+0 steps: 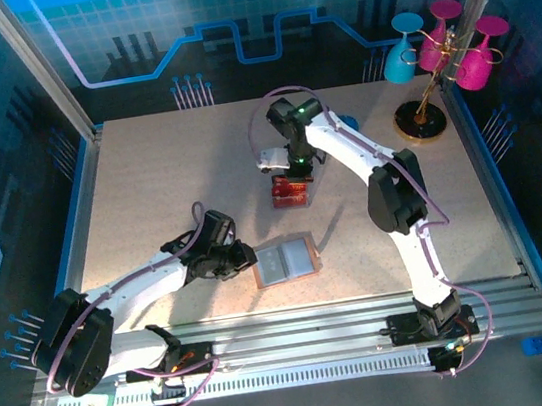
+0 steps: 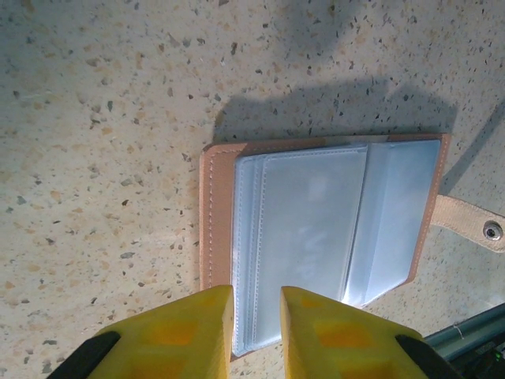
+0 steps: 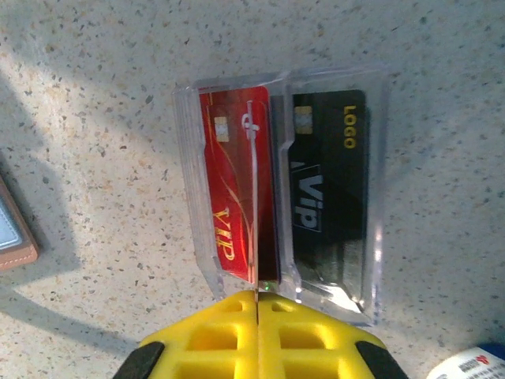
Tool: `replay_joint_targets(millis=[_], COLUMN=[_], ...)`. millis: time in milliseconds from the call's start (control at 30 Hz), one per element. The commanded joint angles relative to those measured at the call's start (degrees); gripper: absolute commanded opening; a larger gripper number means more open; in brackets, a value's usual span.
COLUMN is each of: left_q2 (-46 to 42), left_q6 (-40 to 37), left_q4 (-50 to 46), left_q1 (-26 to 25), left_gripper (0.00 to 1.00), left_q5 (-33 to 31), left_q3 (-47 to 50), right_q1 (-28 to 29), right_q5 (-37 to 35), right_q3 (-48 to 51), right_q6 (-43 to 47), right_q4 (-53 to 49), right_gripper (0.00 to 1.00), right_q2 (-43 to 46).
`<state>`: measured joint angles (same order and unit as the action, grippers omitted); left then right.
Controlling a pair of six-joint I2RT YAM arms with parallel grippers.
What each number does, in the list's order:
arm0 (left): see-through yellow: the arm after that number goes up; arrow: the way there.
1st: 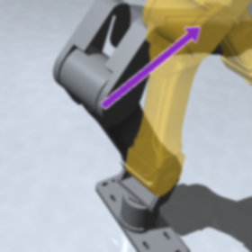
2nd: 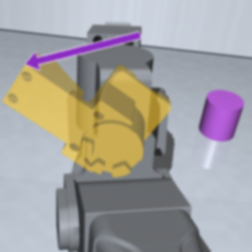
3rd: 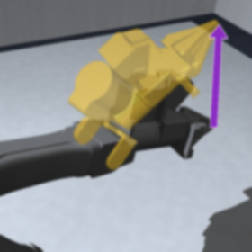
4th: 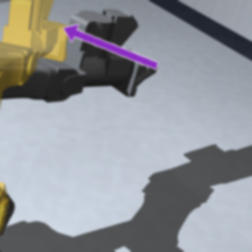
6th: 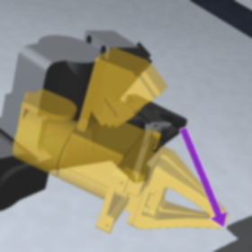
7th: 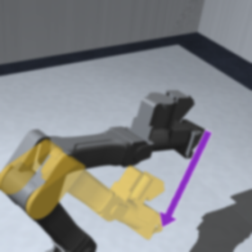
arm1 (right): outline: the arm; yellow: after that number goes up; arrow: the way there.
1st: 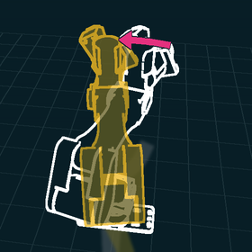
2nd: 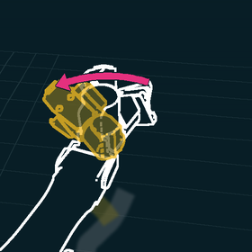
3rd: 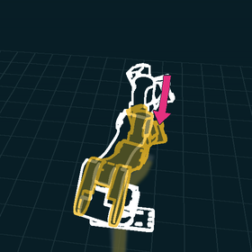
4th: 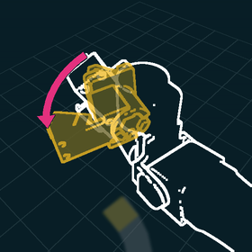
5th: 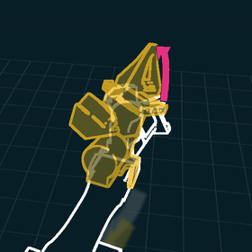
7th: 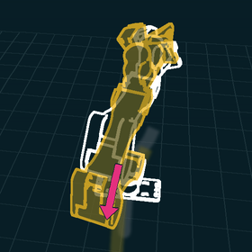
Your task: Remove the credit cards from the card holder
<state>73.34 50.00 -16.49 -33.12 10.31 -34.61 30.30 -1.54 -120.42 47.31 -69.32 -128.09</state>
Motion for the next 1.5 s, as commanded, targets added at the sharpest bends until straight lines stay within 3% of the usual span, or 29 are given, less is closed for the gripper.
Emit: replay_joint_targets(millis=[0,200,433,767,967,1200,1467], left_q2=[0.1,1.1,1.7,2.8,4.1,4.5,6.5], left_q6=[-1.6,-1.8,-1.9,-1.8,-1.6,-1.8,-1.6], left_q4=[-1.5,-1.1,-0.6,1.0,2.0,1.9,4.4], left_q1=[0.7,1.2,1.3,1.3,1.4,1.4,1.3], left_gripper=[0.23,0.23,0.23,0.23,0.22,0.21,0.17], left_q5=[1.1,1.6,1.8,2.5,3.2,2.4,4.2], left_q3=[-0.7,-1.0,-1.0,-0.7,-0.2,0.3,0.9], right_q1=[0.5,0.6,0.9,2.9,5.7,8.3,9.7], right_q5=[0.1,0.9,-0.5,-2.2,0.2,8.2,15.7], right_q3=[-1.9,-1.8,-1.8,0.6,8.2,24.9,46.8], right_q6=[1.0,0.4,-0.9,-6.5,-16.2,-33.6,-54.1], right_q4=[-3.4,-3.4,-1.7,1.9,4.5,14.7,33.3], right_gripper=[0.0,0.02,0.27,0.29,0.32,0.33,0.24], right_q2=[-1.8,-2.3,-1.2,3.8,10.2,21.2,32.7])
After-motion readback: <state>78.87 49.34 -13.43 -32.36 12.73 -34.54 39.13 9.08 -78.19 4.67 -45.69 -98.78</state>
